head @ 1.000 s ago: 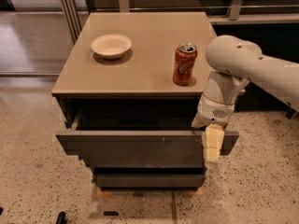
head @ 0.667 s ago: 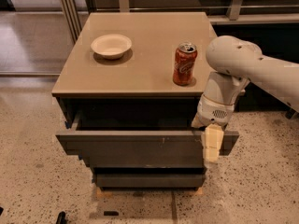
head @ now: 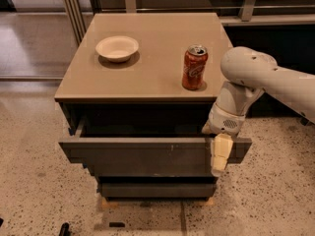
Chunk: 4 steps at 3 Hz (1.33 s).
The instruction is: Open top drawer
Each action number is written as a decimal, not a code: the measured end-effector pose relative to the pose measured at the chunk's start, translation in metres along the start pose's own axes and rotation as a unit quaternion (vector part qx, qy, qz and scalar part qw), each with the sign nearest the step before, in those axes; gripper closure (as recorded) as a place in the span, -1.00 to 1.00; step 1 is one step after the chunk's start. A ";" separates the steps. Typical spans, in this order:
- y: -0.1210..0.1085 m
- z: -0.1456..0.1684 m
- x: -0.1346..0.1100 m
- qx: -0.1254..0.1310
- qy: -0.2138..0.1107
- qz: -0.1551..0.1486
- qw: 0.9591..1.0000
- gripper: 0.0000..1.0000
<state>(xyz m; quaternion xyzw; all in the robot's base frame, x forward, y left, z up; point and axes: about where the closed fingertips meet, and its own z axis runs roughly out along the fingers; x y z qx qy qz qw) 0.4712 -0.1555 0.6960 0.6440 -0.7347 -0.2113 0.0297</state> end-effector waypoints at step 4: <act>0.041 0.009 0.021 -0.033 0.013 0.034 0.999 -1.00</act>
Offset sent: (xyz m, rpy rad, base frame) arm -0.0306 -0.0116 -0.0064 -0.0189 0.0824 -0.0281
